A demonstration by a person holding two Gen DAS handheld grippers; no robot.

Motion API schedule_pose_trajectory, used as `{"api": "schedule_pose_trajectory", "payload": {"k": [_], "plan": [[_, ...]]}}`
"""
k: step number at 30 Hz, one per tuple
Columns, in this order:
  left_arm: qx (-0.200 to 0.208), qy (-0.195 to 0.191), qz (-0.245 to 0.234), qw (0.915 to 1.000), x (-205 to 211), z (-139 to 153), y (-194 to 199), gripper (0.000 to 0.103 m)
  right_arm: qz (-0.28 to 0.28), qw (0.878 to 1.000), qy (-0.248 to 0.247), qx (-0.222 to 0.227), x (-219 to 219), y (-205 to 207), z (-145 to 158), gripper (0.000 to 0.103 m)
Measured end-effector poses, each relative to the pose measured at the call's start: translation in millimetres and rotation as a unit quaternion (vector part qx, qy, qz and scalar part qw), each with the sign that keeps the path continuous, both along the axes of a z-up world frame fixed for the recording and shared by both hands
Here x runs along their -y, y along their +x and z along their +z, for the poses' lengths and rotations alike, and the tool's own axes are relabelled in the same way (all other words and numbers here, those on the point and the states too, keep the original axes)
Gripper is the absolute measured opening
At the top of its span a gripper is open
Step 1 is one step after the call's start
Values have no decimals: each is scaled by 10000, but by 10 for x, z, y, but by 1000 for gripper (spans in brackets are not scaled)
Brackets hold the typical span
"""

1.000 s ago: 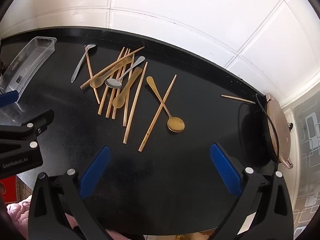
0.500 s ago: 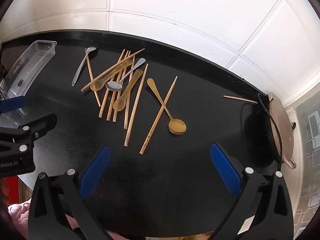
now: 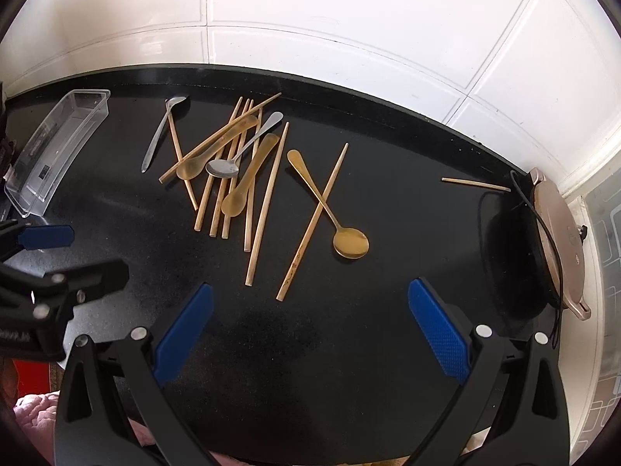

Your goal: Organize utensils

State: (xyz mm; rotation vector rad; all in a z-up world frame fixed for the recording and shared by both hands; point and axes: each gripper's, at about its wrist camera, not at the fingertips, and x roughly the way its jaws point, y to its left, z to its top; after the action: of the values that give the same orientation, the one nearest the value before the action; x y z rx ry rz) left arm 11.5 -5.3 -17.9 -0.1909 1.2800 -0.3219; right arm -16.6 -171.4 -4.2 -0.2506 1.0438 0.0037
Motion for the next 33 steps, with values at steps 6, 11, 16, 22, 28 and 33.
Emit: {"api": "schedule_pose_trajectory", "payload": {"k": [6, 11, 16, 22, 28, 33], "plan": [[560, 630, -224, 9962, 109, 129, -12, 97, -2, 10000, 60, 4, 29, 39, -14, 97], [1196, 1507, -262, 9810, 165, 303, 17, 97, 21, 9999, 85, 75, 40, 55, 8, 97], [1250, 1683, -210, 9776, 121, 316, 43, 97, 76, 9999, 85, 106, 18, 109, 19, 97], [1276, 1854, 19, 9744, 45, 295, 28, 97, 214, 9997, 61, 72, -59, 172, 5, 97], [1315, 2031, 122, 9702, 33, 285, 21, 97, 226, 9997, 53, 51, -65, 173, -10, 97], [1271, 2058, 107, 9703, 62, 259, 19, 97, 186, 9998, 47, 49, -34, 152, -20, 97]]}}
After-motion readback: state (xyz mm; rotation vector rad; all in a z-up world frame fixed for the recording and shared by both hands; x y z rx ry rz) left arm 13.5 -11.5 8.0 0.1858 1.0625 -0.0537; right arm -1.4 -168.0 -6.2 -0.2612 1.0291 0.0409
